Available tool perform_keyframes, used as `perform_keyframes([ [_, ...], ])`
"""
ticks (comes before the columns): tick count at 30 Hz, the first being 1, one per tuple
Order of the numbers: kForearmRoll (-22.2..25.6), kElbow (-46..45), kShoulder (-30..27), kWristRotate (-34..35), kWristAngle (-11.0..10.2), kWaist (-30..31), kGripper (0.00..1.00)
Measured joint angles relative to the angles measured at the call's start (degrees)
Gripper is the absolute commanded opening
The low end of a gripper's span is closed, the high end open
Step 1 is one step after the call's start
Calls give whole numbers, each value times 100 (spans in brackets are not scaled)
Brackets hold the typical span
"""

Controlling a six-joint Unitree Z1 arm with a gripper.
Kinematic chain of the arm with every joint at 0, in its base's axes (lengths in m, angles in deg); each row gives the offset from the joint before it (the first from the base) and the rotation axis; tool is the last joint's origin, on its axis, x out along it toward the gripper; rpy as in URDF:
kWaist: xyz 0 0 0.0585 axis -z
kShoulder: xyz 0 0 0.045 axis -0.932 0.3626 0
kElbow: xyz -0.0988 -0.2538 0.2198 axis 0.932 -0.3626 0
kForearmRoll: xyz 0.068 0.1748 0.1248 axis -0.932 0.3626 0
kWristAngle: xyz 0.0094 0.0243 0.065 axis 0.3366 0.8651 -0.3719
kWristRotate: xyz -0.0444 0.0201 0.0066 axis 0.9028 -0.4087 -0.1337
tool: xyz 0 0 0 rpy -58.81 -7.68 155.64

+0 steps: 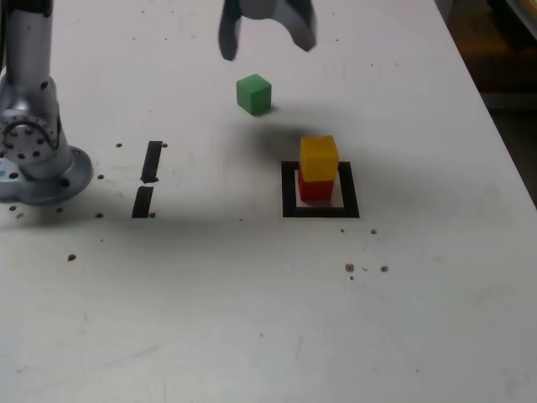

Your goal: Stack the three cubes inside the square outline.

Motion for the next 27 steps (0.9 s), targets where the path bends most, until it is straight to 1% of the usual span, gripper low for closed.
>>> perform_keyframes([
  [2,-95,-179,19,39,45,-276,99],
  [4,-285,-358,39,191,175,-541,99],
  [5,-443,-457,53,320,277,-683,98],
  [7,-738,-632,85,640,464,-912,97],
  [10,-1099,-874,97,1225,736,-1082,96],
  [14,-1359,-1011,116,2019,963,-1154,94],
  [16,-1476,-1011,195,2224,1034,-1154,94],
  [19,-1620,-1031,364,2321,1097,-1153,91],
  [25,-1742,-1204,551,2441,1111,-1153,82],
  [27,-1803,-1254,561,2515,1111,-1153,78],
])
